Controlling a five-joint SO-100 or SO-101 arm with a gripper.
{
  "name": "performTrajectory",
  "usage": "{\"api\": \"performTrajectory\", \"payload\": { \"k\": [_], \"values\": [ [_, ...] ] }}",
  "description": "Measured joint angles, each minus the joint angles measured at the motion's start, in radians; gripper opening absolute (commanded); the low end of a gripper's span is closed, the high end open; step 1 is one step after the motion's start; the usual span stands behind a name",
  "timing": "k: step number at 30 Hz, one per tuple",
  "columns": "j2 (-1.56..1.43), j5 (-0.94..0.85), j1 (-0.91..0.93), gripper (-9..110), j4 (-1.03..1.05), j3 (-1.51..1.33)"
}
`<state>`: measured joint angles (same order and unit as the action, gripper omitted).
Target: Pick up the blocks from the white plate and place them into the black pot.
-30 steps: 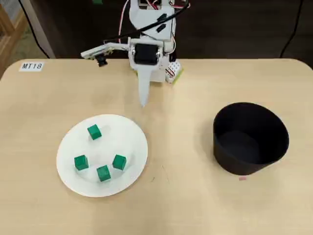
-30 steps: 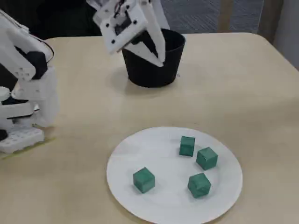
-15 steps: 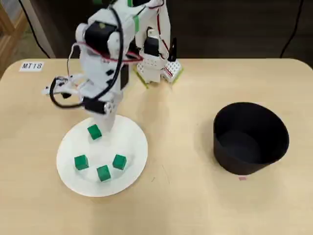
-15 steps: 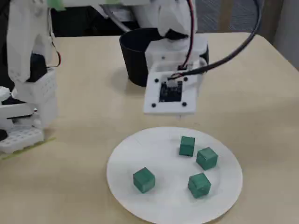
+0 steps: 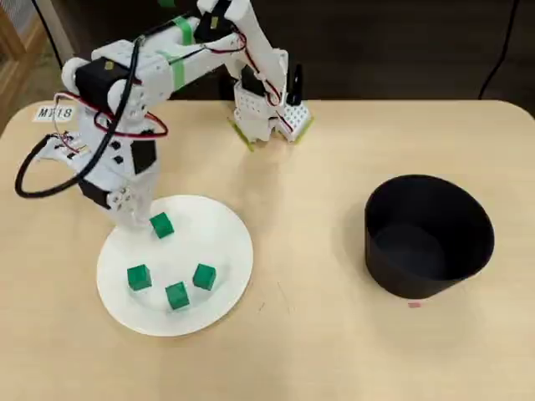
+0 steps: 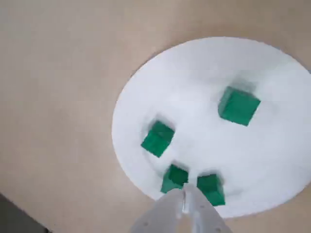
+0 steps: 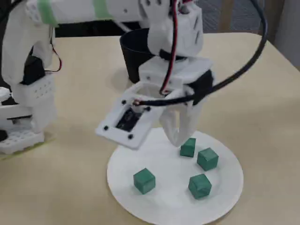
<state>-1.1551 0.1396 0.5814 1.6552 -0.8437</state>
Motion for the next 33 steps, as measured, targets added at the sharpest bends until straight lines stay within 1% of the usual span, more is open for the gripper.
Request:
{"api": "performTrajectory", "payload": {
  "k": [7,9,10,12,13,17,20,24,33],
  "values": [
    [0.067,0.219,-0.031,-2,0.000,0.000],
    [0.091,0.258,-0.044,-2,0.000,0.002],
    [0.101,0.272,-0.052,1,0.000,0.002],
    [0.138,0.279,-0.063,10,0.000,0.018],
    [0.153,0.276,-0.067,13,0.000,0.034],
    [0.215,0.247,-0.087,18,-0.002,0.086],
    [0.224,0.247,-0.092,19,-0.003,0.094],
    [0.238,0.301,-0.084,18,0.003,0.095],
    [0.341,0.382,-0.064,19,0.002,0.255]
  ]
}}
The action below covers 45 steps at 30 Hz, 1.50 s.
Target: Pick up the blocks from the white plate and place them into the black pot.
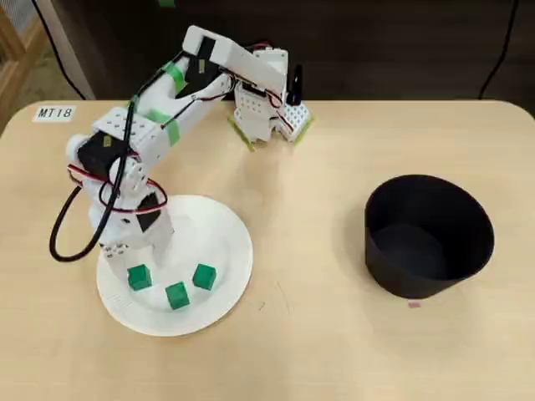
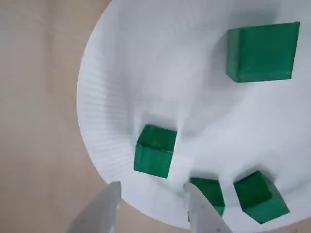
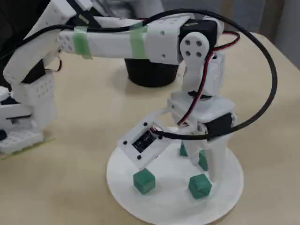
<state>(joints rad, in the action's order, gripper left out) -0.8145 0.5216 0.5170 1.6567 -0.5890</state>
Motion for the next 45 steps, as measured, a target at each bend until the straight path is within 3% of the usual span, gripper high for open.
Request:
{"api": "performTrajectory", "payload": {
  "k": [13,30,34,38,45],
  "values": [
    [0.044,0.011,0.028,23,0.000,0.014],
    [0.084,0.012,0.028,18,-0.002,0.015],
    [0.098,0.020,0.026,13,-0.006,0.015],
    [0.143,0.037,0.021,-2,-0.002,0.064],
    [0.193,0.035,0.011,-2,0.002,0.209]
  ]
}}
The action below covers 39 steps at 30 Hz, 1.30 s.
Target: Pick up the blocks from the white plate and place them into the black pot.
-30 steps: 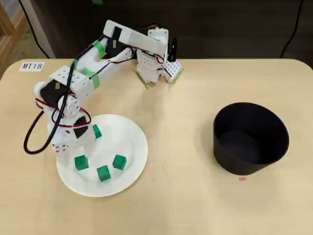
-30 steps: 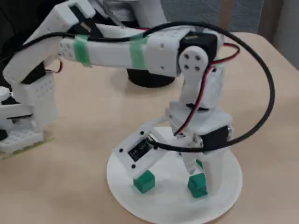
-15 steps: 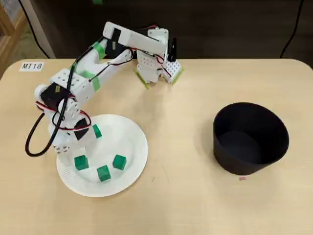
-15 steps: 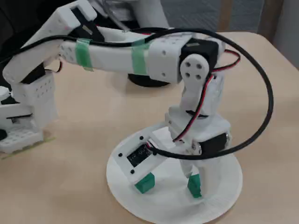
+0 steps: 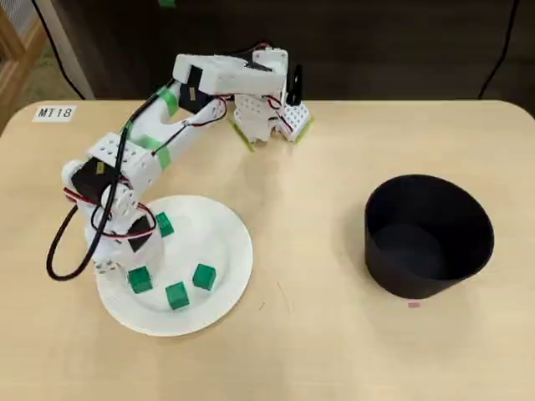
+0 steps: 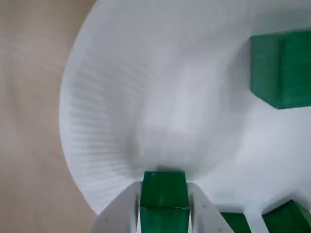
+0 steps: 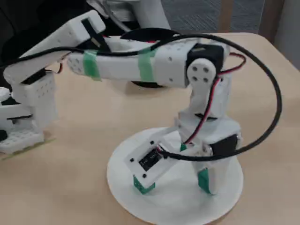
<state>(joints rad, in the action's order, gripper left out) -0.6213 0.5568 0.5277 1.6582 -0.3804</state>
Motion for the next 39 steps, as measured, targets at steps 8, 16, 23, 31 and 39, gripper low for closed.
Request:
{"api": "performTrajectory", "payload": {
  "k": [8,16,23,31,39],
  "values": [
    [0.025,-0.132,-0.041,-2,0.003,0.359],
    [-0.057,-0.653,-0.331,-2,0.005,0.606],
    [-0.192,-0.873,-0.683,-2,0.005,0.541],
    [-0.430,-0.824,-0.719,-2,0.005,0.225],
    [-0.742,-0.830,-0.879,-2,-0.006,-0.241]
  ]
}}
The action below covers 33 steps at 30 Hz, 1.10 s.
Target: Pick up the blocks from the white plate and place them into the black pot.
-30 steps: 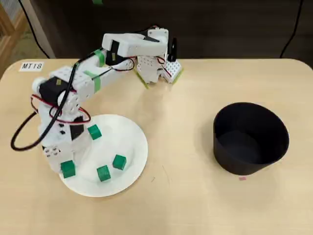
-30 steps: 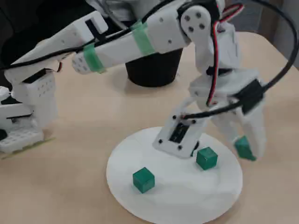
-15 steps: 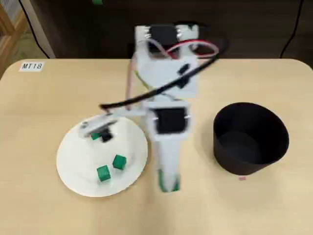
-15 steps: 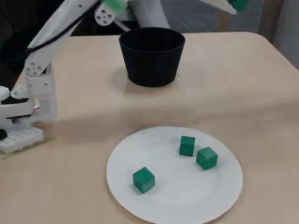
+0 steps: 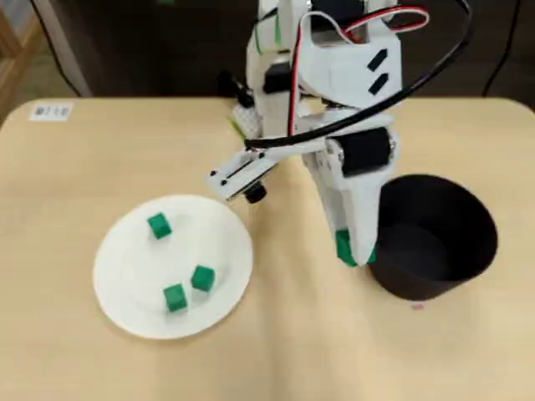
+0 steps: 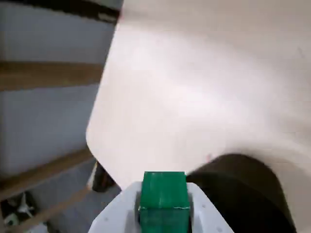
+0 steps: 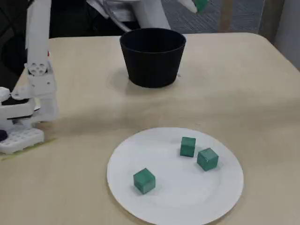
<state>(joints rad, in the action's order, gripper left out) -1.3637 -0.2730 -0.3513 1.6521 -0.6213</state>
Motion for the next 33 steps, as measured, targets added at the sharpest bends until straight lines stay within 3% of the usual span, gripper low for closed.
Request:
{"api": "performTrajectory", "payload": {
  "k": [7,14,26,33],
  "values": [
    [-0.342,0.037,-0.256,-2,-0.267,-0.422],
    [-0.488,0.084,-0.336,-2,-0.505,-0.922],
    [-0.402,0.115,-0.259,-2,-0.578,-0.973],
    [-0.370,0.133,-0.236,12,-0.575,-0.973]
  ]
}}
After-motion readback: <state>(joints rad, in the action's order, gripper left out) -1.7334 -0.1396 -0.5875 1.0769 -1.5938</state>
